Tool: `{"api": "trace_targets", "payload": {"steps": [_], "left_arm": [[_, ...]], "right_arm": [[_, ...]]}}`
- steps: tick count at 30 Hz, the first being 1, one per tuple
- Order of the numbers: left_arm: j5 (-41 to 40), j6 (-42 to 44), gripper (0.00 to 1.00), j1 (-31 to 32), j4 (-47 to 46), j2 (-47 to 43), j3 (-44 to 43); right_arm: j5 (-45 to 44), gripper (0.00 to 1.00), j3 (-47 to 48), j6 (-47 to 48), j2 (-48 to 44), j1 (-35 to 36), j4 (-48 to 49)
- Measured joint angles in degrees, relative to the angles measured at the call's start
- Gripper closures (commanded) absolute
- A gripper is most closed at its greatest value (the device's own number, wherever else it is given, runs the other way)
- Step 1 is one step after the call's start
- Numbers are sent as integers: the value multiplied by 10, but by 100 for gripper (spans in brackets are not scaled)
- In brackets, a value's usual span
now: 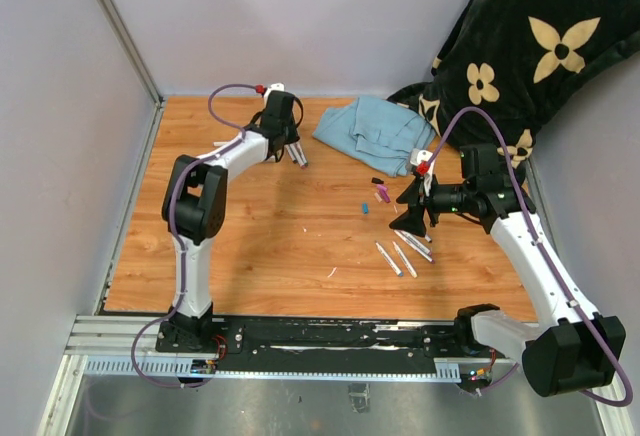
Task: Open the pen caps
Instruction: Move the pen to the center of the board.
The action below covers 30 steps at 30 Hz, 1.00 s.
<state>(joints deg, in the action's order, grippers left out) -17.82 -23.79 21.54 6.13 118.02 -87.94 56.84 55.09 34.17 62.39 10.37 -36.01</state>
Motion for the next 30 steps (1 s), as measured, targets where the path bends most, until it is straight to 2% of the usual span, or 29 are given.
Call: {"api": "trace_targets", "payload": {"steps": [4,6,10,16,30], "left_arm": [[-1,14,67,-7,52,64,-94],[-2,18,71,-8,71,81,-113],[-1,23,76,-9,98,102,-131],[6,26,76,-12,129,128,-162],[13,25,76,-14,137,138,-163]], "right_arm": [[-2,33,0,2,-1,0,1],[-4,33,0,2,-1,0,1],[-5,33,-2,2,-4,0,2],[-5,32,-2,2,-5,0,2],[-6,32,-2,3,-5,0,2]]}}
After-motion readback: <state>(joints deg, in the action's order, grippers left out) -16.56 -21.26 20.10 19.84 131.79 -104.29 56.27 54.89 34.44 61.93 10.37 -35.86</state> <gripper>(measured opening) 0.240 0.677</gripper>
